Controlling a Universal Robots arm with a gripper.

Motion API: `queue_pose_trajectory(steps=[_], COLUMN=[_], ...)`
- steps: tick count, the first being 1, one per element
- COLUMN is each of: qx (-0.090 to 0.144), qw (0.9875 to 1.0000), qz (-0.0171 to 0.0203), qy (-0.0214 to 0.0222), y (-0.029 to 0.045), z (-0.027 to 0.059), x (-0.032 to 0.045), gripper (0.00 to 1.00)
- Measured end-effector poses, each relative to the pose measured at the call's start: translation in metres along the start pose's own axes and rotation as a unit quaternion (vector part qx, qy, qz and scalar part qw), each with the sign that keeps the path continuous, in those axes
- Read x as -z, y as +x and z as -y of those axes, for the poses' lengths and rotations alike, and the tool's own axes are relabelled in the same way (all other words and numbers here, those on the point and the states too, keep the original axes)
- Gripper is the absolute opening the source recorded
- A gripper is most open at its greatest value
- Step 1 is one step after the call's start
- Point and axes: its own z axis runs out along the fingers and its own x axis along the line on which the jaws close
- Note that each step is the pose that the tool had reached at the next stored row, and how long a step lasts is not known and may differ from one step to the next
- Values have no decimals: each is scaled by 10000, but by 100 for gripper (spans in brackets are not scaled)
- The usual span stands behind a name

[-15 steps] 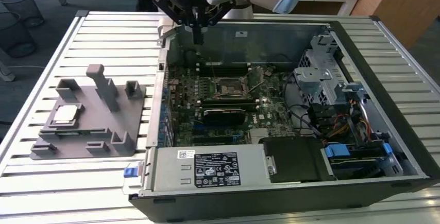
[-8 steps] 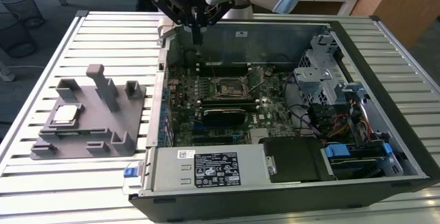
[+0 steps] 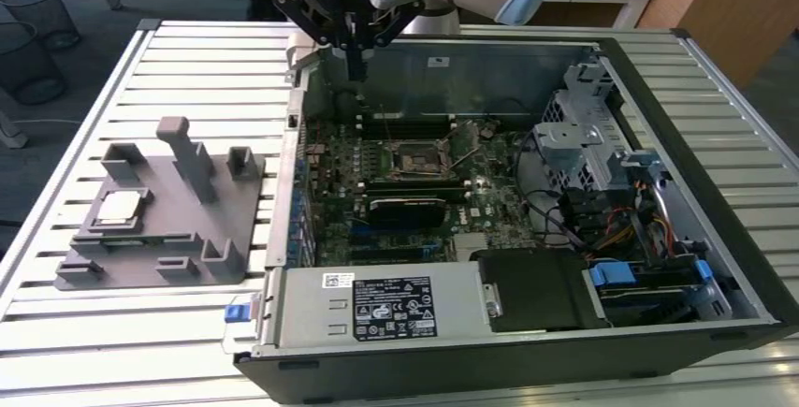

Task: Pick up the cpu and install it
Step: 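Reach for the cpu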

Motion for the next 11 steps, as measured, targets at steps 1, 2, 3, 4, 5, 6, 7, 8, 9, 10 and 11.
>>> queue_pose_trajectory(steps=[1,2,3,4,5,6,7,8,9,10,11], qx=[0,0,0,0,0,0,0,0,0,0,0], qw=[10000,10000,10000,10000,10000,10000,10000,10000,10000,10000,10000], qz=[0,0,0,0,0,0,0,0,0,0,0], qy=[0,0,0,0,0,0,0,0,0,0,0], y=[2,5,7,9,12,15,17,20,22,25,28], z=[0,0,1,1,1,1,1,1,2,2,2], x=[0,0,0,0,0,-1,0,-1,-1,-1,-1], gripper=[11,11,11,11,11,11,11,11,11,11,11])
